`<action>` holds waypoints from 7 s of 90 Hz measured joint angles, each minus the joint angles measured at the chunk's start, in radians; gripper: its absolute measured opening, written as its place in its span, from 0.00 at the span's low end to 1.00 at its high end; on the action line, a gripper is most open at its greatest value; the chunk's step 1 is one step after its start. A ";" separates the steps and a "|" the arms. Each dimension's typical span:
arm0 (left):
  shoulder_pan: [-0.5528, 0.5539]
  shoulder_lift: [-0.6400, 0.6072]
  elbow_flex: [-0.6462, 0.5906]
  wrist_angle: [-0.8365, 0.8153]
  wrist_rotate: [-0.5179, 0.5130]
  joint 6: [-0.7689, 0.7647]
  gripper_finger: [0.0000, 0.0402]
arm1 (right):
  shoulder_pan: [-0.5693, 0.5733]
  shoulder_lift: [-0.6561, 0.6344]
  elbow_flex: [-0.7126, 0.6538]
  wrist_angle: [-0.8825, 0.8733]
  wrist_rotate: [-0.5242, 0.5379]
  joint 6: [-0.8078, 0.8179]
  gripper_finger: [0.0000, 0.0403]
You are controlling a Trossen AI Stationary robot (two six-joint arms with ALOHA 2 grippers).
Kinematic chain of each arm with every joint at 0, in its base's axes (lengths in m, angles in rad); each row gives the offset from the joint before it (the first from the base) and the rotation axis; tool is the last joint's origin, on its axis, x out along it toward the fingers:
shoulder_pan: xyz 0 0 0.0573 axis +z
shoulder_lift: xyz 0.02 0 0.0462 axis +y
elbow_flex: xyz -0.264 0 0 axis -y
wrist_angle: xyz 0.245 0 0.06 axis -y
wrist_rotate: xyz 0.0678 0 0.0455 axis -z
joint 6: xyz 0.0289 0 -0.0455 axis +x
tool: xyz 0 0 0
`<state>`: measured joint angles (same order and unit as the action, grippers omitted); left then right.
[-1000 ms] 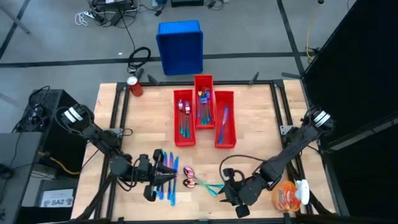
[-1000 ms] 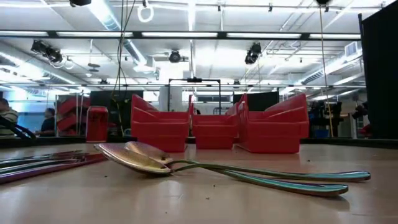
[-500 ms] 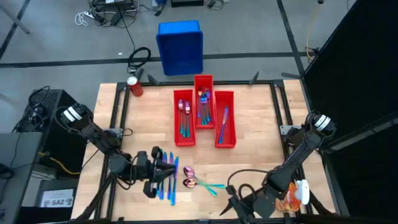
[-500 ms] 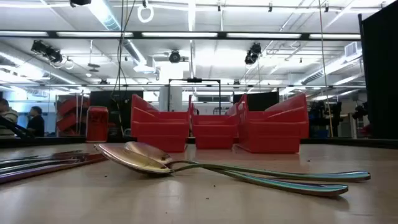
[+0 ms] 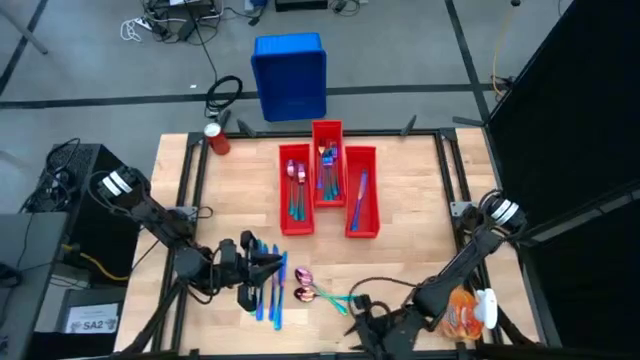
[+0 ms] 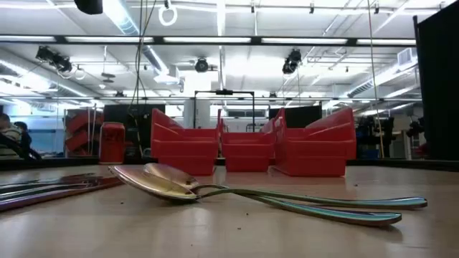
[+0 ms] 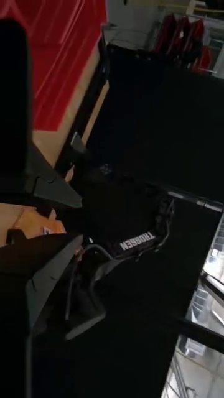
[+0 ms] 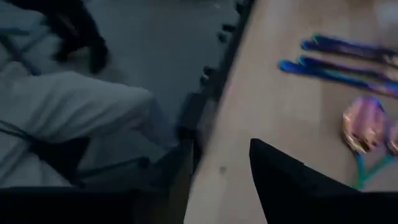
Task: Sort silverware
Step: Put the iridescent spoon into the left orange bin
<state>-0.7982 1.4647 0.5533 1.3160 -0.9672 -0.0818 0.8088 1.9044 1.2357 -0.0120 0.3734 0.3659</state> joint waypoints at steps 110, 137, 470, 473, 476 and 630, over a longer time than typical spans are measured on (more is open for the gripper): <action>-0.002 0.000 0.000 -0.188 -0.006 -0.160 0.15 | -0.253 0.198 0.008 -0.007 0.006 0.053 0.42; -0.002 0.000 0.000 -0.189 0.002 -0.159 0.15 | -0.272 0.211 0.012 -0.029 0.002 0.090 0.35; -0.074 -0.002 0.000 -0.051 -0.095 0.098 0.15 | -0.843 0.160 0.013 0.581 0.274 0.576 0.02; -0.074 -0.002 0.000 -0.055 -0.095 0.095 0.15 | -0.849 0.160 0.013 0.566 0.270 0.585 0.03; -0.076 -0.002 0.000 -0.063 -0.094 0.091 0.15 | -0.853 0.160 0.012 0.559 0.256 0.595 0.05; -0.086 0.004 0.000 -0.248 -0.094 -0.138 0.15 | -0.291 0.126 0.012 -0.017 -0.013 0.086 0.39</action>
<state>-0.8845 1.4685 0.5533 1.0679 -1.0611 -0.2202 0.5177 2.0308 1.2482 -0.0292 0.3607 0.4515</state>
